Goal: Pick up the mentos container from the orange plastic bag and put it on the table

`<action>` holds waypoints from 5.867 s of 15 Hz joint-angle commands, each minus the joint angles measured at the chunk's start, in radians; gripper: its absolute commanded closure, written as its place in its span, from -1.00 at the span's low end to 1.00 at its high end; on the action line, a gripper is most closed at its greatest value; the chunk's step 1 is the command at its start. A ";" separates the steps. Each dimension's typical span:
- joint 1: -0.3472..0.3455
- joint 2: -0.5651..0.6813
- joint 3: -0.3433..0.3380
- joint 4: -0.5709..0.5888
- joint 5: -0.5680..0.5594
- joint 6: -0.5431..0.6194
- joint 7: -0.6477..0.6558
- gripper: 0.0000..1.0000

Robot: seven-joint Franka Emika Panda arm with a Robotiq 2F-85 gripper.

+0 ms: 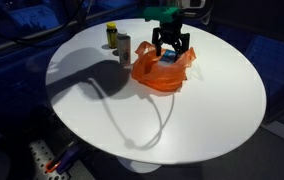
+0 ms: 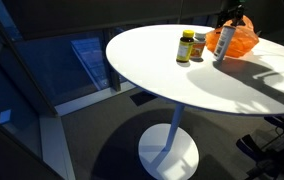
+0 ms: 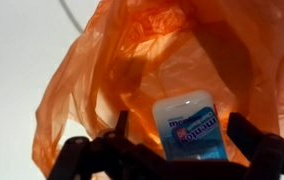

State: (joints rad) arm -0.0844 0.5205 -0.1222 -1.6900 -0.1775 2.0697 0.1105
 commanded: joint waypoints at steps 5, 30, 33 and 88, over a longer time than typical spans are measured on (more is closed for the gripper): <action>-0.003 0.001 -0.001 0.006 0.014 0.006 -0.016 -1.00; -0.004 -0.029 -0.005 -0.071 0.017 0.192 -0.033 0.20; 0.001 -0.053 -0.010 -0.067 0.015 0.173 -0.019 0.20; 0.113 -0.432 0.208 -0.336 0.220 0.138 -0.379 0.20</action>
State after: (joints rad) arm 0.0241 0.1392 0.0732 -1.9577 -0.0060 2.1845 -0.1795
